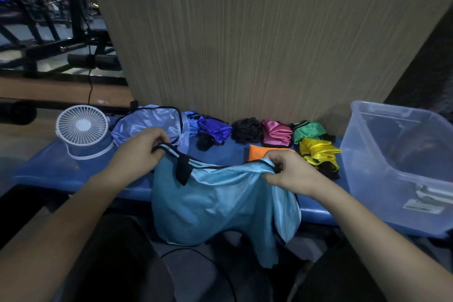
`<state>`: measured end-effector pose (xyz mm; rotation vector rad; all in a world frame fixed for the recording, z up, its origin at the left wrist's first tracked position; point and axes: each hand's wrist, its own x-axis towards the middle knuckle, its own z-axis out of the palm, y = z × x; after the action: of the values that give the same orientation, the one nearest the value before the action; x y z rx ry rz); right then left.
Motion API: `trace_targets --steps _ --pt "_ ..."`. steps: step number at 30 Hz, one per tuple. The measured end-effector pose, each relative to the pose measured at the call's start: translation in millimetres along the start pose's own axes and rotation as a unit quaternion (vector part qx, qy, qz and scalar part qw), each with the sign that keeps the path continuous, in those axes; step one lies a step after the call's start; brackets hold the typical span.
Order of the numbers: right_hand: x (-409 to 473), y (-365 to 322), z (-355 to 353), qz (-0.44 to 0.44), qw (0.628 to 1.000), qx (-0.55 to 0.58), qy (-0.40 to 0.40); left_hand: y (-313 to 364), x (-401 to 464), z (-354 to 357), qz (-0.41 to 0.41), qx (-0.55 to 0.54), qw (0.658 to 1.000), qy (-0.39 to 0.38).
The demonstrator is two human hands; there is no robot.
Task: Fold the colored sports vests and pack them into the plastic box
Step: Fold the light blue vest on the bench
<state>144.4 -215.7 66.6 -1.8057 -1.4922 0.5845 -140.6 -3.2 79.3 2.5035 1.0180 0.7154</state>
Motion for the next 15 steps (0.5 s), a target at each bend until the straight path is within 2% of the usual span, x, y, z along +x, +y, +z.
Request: trace_targets --steps 5,8,11,15 --pt "2.6 -9.8 7.9 -0.018 1.0 -0.001 -0.007 27.5 -10.2 26.8 0.101 -0.072 0.98 -0.154" --pt "4.3 -18.6 16.6 -0.032 0.999 -0.003 -0.024 65.6 -12.2 42.8 0.129 -0.119 0.966 -0.191" --pt "4.5 -26.0 22.9 -0.056 0.997 -0.02 -0.047 95.2 -7.7 57.4 0.156 -0.11 0.959 -0.207" --pt "0.0 -29.8 20.3 -0.065 0.996 -0.036 -0.041 109.2 -2.2 61.9 0.119 -0.133 0.957 -0.229"
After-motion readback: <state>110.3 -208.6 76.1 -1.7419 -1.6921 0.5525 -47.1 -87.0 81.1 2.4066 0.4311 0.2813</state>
